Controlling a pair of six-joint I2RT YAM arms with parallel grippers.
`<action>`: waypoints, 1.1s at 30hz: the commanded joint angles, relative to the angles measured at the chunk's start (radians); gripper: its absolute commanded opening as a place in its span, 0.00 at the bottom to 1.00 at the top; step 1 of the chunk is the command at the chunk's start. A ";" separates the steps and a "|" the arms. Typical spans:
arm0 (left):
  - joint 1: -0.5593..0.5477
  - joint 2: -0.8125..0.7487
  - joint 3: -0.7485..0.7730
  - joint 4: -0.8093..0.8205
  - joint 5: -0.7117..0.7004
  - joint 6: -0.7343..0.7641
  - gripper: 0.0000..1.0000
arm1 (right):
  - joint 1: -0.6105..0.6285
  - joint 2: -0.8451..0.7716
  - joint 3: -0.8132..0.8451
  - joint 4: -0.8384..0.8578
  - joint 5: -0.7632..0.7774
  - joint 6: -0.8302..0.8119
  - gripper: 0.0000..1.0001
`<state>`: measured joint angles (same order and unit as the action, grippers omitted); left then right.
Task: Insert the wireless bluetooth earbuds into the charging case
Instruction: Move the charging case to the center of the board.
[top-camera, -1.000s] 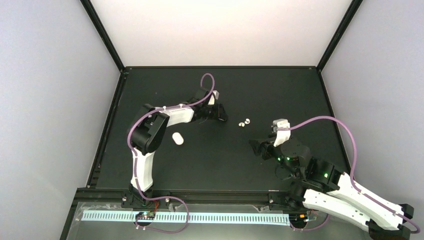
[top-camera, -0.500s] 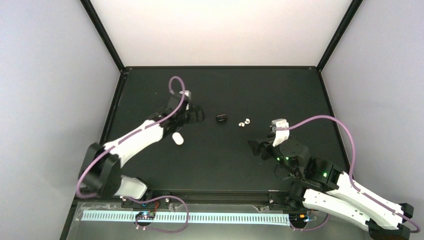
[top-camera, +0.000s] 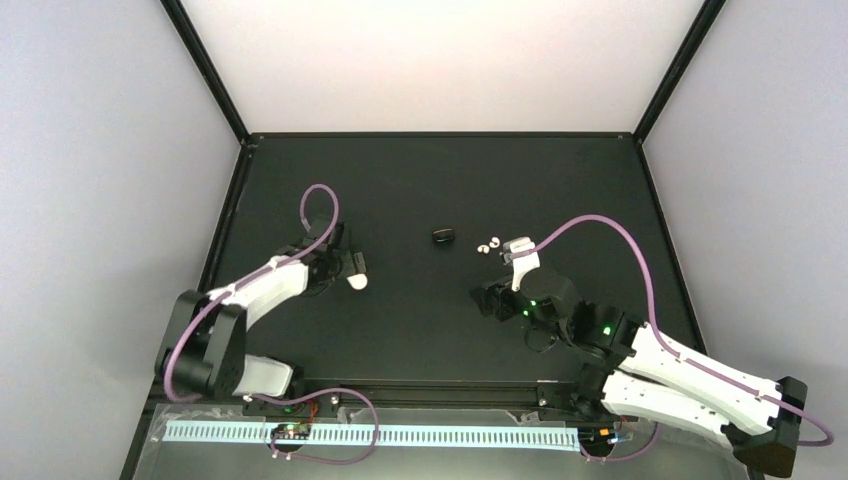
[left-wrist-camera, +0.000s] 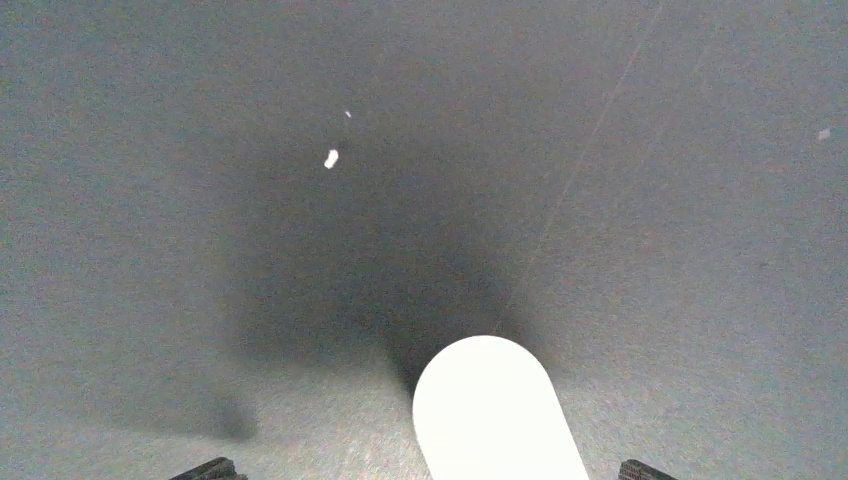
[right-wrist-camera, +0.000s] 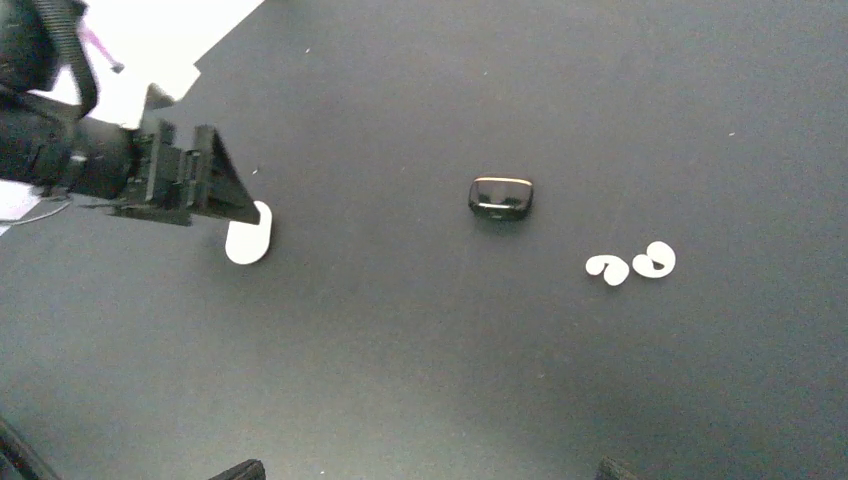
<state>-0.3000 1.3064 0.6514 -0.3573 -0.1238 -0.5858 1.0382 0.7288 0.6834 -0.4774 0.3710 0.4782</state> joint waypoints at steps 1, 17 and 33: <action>0.015 0.151 0.083 -0.013 0.093 -0.018 0.98 | 0.001 0.026 0.041 0.036 -0.065 0.006 0.86; -0.081 0.282 0.083 0.054 0.150 -0.048 0.60 | 0.002 0.034 0.032 0.007 -0.066 0.026 0.86; -0.227 0.100 0.076 -0.021 0.117 -0.138 0.75 | 0.001 0.096 0.032 0.038 -0.100 0.032 0.86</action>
<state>-0.5316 1.5108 0.7372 -0.2649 -0.0002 -0.6952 1.0382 0.7872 0.6933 -0.4652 0.2996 0.4999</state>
